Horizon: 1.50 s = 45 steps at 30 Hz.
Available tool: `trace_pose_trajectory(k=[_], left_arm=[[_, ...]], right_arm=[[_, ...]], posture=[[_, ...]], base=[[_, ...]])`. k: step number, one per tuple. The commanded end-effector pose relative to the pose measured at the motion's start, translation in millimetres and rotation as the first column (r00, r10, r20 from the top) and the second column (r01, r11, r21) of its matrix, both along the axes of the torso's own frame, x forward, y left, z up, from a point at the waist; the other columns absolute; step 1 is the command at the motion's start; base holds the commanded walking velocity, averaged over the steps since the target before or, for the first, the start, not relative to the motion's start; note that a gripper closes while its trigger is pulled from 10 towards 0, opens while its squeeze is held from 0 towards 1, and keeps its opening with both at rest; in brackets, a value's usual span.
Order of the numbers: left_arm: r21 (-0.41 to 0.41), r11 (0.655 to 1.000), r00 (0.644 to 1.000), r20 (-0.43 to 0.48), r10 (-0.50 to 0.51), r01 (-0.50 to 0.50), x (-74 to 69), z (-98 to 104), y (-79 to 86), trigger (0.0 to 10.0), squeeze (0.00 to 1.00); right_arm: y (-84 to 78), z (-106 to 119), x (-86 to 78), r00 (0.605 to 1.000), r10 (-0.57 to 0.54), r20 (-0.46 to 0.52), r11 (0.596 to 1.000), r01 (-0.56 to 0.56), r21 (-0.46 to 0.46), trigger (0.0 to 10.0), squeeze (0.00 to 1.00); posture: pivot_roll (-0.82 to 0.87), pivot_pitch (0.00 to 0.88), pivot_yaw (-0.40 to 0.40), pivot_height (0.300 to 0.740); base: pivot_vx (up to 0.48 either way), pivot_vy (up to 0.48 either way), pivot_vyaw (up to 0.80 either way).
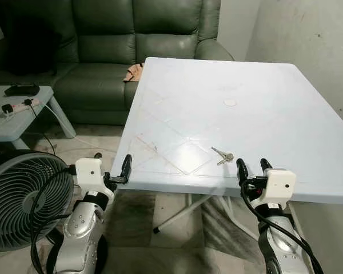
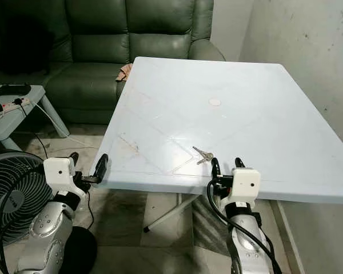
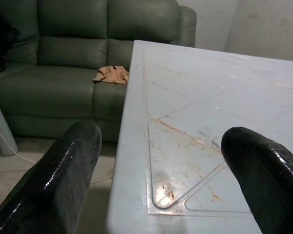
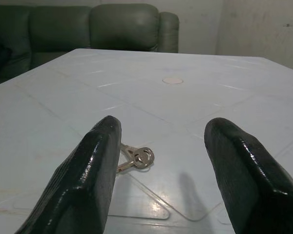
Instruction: Hang keys on a hook
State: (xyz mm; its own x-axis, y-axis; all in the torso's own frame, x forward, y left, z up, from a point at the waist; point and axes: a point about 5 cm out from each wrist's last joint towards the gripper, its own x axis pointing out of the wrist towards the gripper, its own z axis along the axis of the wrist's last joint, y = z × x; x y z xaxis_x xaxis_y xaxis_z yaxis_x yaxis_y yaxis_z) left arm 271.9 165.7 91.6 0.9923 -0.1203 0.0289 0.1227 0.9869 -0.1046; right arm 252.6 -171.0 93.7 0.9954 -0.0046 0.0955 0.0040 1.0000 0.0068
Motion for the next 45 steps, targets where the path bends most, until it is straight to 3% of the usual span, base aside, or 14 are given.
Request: trace_pose_trajectory(k=[1,45], left_arm=[[0.007,1.000,1.000,0.007,-0.011,0.011,1.3,3.2,-0.6,10.0,0.00],[0.009,1.000,1.000,0.005,-0.015,0.015,1.5,3.7,-0.8,10.0,0.00]], right_arm=[[2.6,0.4,1.5,1.000,0.007,0.001,1.000,-0.007,-0.001,10.0,0.00],[4.5,-0.7,0.6,1.000,0.016,-0.002,1.000,-0.016,0.003,10.0,0.00]], posture=[[-0.01,0.000,0.019,0.732],[-0.01,0.000,0.019,0.732]], base=[[0.285,0.000,0.00],[0.280,0.000,0.00]])
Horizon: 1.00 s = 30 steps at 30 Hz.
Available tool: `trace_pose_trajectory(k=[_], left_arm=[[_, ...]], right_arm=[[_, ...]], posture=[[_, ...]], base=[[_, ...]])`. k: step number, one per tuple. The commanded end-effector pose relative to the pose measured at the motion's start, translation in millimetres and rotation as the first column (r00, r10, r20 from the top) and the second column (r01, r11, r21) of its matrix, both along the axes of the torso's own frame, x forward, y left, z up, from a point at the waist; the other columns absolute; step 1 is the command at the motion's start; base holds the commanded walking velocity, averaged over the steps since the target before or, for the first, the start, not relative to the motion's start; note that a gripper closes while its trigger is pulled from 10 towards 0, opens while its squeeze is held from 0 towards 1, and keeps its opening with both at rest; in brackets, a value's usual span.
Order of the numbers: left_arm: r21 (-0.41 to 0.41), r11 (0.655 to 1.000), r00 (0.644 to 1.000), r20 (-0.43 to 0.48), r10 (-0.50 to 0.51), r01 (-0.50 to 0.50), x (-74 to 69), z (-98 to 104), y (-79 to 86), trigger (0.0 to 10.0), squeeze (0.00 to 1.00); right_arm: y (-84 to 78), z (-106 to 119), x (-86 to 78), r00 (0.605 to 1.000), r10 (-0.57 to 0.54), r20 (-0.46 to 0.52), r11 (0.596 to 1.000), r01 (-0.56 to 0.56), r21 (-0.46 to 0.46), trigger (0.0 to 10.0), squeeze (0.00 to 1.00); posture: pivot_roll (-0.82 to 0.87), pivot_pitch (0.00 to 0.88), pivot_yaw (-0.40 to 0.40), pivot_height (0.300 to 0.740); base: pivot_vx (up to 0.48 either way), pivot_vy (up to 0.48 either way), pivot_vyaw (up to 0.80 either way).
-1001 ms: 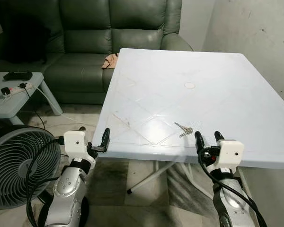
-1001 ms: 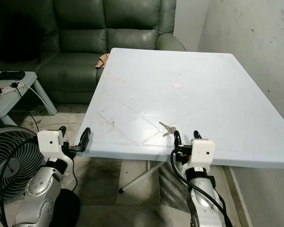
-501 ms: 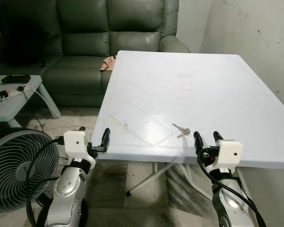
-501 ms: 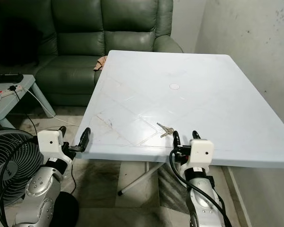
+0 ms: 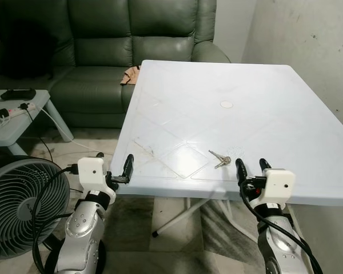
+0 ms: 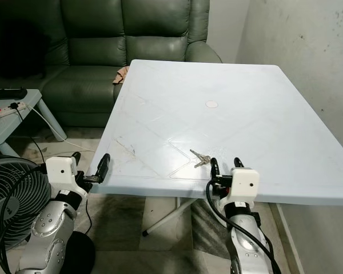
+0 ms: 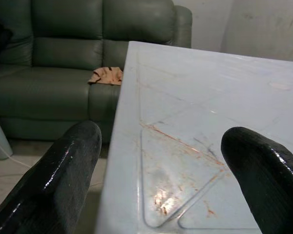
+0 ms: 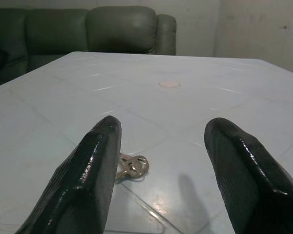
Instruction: Hang keys on a hook
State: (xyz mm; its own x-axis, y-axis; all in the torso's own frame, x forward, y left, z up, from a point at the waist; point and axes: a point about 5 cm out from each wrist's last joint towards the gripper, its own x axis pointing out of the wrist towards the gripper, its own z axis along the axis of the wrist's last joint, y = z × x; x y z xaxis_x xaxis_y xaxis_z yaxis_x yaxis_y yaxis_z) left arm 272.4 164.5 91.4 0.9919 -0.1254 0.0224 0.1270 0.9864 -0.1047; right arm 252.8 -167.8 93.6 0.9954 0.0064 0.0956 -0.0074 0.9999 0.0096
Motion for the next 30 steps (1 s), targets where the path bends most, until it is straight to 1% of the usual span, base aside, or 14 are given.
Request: trace_pose_trajectory(k=[1,16,18,30], left_arm=[[0.010,1.000,1.000,0.012,-0.011,0.010,0.8,3.9,0.4,10.0,0.00],[0.018,1.000,1.000,0.025,-0.017,0.016,2.3,5.8,-1.9,10.0,0.00],[0.025,1.000,0.999,0.035,-0.001,0.000,1.4,6.4,-1.0,10.0,0.00],[0.034,0.999,0.999,0.035,-0.009,0.008,-1.6,4.7,-4.2,10.0,0.00]], right_arm=[[1.4,-0.6,0.3,1.000,0.005,-0.002,1.000,-0.005,0.000,10.0,0.00],[2.1,-0.4,1.5,1.000,0.010,-0.001,1.000,-0.010,-0.002,10.0,0.00],[2.2,-0.8,0.8,1.000,0.012,-0.002,1.000,-0.012,-0.002,10.0,0.00],[0.1,-2.0,-1.0,1.000,0.028,-0.015,1.000,-0.028,-0.010,10.0,0.00]], posture=[[-0.01,0.000,0.019,0.732],[-0.01,0.000,0.019,0.732],[-0.01,0.000,0.020,0.732],[-0.01,0.000,0.012,0.732]], base=[[0.285,0.000,0.00],[0.285,0.000,0.00],[0.000,0.000,0.00],[0.000,0.000,0.00]])
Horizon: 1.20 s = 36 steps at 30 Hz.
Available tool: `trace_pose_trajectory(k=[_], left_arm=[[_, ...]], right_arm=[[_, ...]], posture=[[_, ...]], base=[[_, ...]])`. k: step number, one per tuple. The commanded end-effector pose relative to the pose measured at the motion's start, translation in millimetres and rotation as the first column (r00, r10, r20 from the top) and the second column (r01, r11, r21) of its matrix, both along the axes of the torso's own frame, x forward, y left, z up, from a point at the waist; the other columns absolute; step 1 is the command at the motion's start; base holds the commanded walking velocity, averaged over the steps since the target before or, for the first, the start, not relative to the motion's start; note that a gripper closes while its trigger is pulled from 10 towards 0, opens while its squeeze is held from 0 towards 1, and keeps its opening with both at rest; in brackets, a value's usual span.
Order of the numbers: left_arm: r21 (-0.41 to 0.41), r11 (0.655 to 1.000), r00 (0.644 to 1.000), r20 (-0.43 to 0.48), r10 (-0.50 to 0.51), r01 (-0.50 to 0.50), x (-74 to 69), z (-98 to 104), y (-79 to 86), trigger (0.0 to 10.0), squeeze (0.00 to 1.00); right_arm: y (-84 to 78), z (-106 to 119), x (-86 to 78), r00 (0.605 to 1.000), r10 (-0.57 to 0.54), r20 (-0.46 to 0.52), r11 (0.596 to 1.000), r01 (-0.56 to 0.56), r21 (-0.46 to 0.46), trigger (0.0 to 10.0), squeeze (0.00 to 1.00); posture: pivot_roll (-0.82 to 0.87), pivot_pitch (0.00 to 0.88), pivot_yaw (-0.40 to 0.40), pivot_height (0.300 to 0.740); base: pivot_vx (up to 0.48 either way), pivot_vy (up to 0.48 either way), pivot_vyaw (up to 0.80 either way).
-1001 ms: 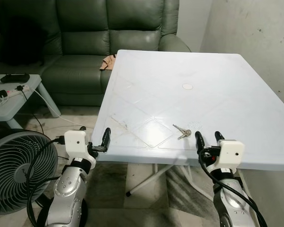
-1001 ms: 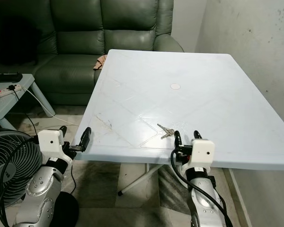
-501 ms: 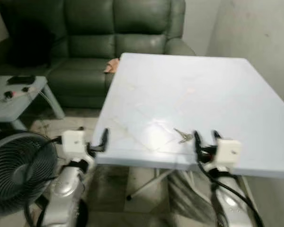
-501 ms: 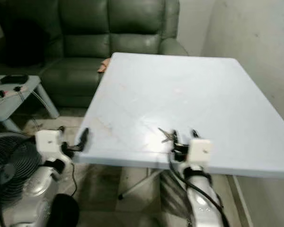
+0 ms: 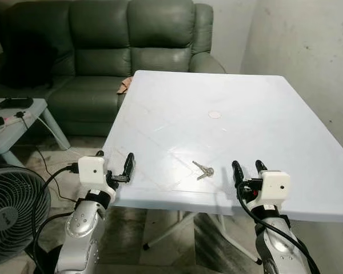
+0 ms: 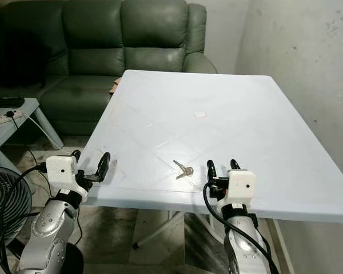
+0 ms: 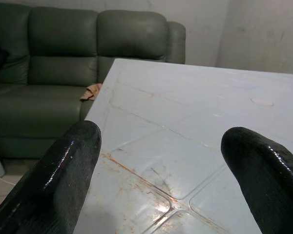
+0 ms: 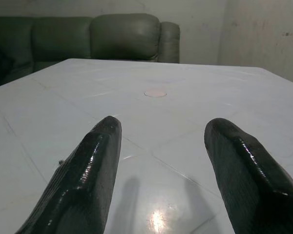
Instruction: Hang keys on a hook
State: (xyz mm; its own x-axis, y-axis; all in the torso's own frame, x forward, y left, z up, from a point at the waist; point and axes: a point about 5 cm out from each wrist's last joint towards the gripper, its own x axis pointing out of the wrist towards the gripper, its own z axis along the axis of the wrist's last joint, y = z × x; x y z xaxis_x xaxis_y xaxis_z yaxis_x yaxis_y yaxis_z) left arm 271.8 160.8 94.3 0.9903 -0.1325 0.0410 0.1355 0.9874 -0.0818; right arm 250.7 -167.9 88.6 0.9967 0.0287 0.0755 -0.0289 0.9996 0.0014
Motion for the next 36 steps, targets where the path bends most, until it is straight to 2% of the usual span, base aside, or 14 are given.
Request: trace_pose_trajectory(k=[1,10,12,16,21,25,26,27,36], left_arm=[[0.015,1.000,1.000,0.013,-0.004,0.004,-1.7,1,-1.2,10.0,0.00],[0.050,0.996,0.997,0.007,-0.078,0.078,-12.3,-5,-11.1,10.0,0.00],[0.094,0.989,0.993,0.006,-0.117,0.116,-17.6,-8,-16.8,10.0,0.00],[0.111,0.985,0.991,0.001,-0.133,0.133,-21.0,-11,-21.0,10.0,0.00],[0.119,0.981,0.988,0.004,-0.157,0.155,-24.9,-10,-27.1,10.0,0.00],[0.134,0.977,0.986,0.005,-0.167,0.165,-27.5,-9,-30.6,10.0,0.00],[0.132,0.977,0.986,0.006,-0.166,0.164,-28.2,-9,-30.8,10.0,0.00],[0.130,0.978,0.986,0.004,-0.165,0.163,-28.5,-9,-30.9,10.0,0.00],[0.126,0.980,0.988,0.007,-0.156,0.153,-28.4,-7,-32.7,10.0,0.00]], right_arm=[[-0.3,3,1.2,1.000,0.010,0.005,1.000,-0.010,-0.004,10.0,0.00],[-13.2,4,6.3,0.998,0.062,-0.028,0.996,-0.064,-0.068,10.0,0.00],[-17.0,4,10.5,0.994,0.095,-0.057,0.991,-0.100,-0.088,10.0,0.00],[-17.5,6,16.4,0.986,0.144,-0.080,0.980,-0.154,-0.128,10.0,0.00],[-14.9,8,27.2,0.966,0.219,-0.139,0.962,-0.238,-0.135,10.0,0.00],[-10.2,8,38.0,0.947,0.263,-0.185,0.955,-0.283,-0.091,10.0,0.00],[-8.3,9,39.8,0.945,0.275,-0.179,0.954,-0.291,-0.075,10.0,0.20],[-6.0,10,41.3,0.943,0.285,-0.171,0.953,-0.298,-0.058,10.0,1.00],[13.3,12,48.9,0.910,0.379,-0.171,0.919,-0.391,-0.044,10.0,1.00]], posture=[[-0.01,0.000,0.010,0.732],[-0.01,0.000,0.005,0.732],[-0.01,0.002,-0.001,0.732],[-0.01,0.015,-0.004,0.732],[0.00,0.024,-0.007,0.732],[0.01,0.044,-0.020,0.732],[0.01,0.046,-0.020,0.732],[0.01,0.046,-0.020,0.732],[0.03,0.052,-0.032,0.732]], base=[[0.000,0.000,0.00],[0.000,0.000,0.00],[0.000,0.000,0.00],[0.000,0.000,0.00],[0.000,0.000,0.00],[0.000,0.000,0.00],[0.000,0.000,0.00],[0.000,0.000,0.00],[0.000,0.000,0.00]])
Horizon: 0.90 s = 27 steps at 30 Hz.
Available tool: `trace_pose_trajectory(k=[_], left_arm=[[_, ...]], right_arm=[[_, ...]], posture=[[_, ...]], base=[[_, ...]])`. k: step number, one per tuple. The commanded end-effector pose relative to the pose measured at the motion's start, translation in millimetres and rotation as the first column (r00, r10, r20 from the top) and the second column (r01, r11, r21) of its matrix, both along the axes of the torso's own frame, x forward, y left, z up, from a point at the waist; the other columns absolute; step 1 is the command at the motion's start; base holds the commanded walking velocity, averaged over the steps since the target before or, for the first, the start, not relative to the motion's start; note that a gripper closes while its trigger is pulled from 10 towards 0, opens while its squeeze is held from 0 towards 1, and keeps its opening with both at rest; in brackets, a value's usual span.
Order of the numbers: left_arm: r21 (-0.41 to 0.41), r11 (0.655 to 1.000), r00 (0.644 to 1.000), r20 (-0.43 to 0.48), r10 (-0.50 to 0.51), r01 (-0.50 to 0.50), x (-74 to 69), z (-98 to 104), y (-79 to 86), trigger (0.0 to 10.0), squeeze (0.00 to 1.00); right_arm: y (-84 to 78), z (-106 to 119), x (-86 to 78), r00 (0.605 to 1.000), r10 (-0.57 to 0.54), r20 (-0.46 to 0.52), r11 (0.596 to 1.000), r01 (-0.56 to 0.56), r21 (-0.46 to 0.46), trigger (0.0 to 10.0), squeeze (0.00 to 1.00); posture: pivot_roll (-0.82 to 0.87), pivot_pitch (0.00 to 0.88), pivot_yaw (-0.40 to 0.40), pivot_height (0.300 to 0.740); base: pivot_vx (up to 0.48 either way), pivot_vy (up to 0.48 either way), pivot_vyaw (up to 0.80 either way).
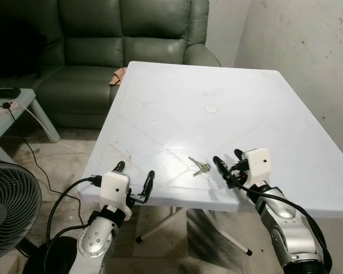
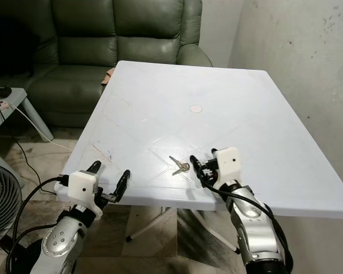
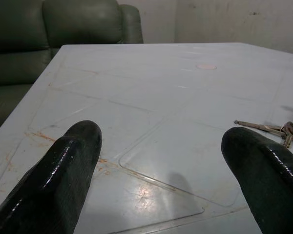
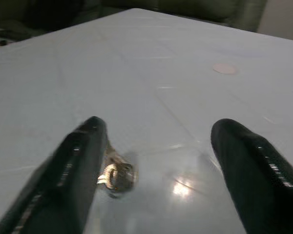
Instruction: Hang keys on a hook
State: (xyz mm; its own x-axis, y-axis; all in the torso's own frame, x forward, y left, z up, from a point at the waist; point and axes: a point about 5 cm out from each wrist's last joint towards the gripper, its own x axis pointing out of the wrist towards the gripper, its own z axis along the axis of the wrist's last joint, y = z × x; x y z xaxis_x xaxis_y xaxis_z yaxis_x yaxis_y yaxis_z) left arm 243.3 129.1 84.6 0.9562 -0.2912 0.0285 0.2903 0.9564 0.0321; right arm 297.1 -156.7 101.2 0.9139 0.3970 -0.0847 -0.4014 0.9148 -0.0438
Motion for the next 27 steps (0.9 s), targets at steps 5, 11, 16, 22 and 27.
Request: trace_pose_trajectory(k=[5,11,16,22,27], left_arm=[[0.012,1.000,1.000,0.009,0.001,-0.001,0.8,4,-2.2,10.0,0.00],[0.010,1.000,1.000,0.010,-0.003,0.002,0.9,5,-4.3,10.0,0.00],[0.009,1.000,1.000,0.010,-0.002,0.002,0.2,5,-5.2,10.0,0.00],[0.009,1.000,1.000,0.008,-0.009,0.009,-1.2,5,-7.3,10.0,0.00],[0.004,0.999,0.999,-0.016,-0.042,0.042,-5.7,0,-14.4,10.0,0.00]], right_arm=[[9.3,0,6.3,0.999,0.032,-0.016,0.999,-0.032,0.003,10.0,1.00],[15.6,-4,10.4,0.996,0.031,-0.081,1.000,-0.031,0.006,10.0,0.00],[20.0,-11,10.9,0.991,0.028,-0.132,1.000,-0.028,0.001,10.0,0.00],[26.3,-18,10.0,0.983,0.042,-0.177,0.999,-0.045,-0.010,10.0,0.00],[29.7,-18,10.9,0.983,0.047,-0.176,0.999,-0.050,-0.016,10.0,0.00]], posture=[[0.03,0.055,-0.032,0.732],[0.03,0.054,-0.034,0.732],[0.03,0.055,-0.038,0.732],[0.04,0.050,-0.043,0.732],[0.04,0.047,-0.042,0.732]], base=[[0.000,0.000,0.00],[0.000,0.000,0.00],[0.000,0.000,0.00],[0.000,0.000,0.00],[0.000,0.000,0.00]])
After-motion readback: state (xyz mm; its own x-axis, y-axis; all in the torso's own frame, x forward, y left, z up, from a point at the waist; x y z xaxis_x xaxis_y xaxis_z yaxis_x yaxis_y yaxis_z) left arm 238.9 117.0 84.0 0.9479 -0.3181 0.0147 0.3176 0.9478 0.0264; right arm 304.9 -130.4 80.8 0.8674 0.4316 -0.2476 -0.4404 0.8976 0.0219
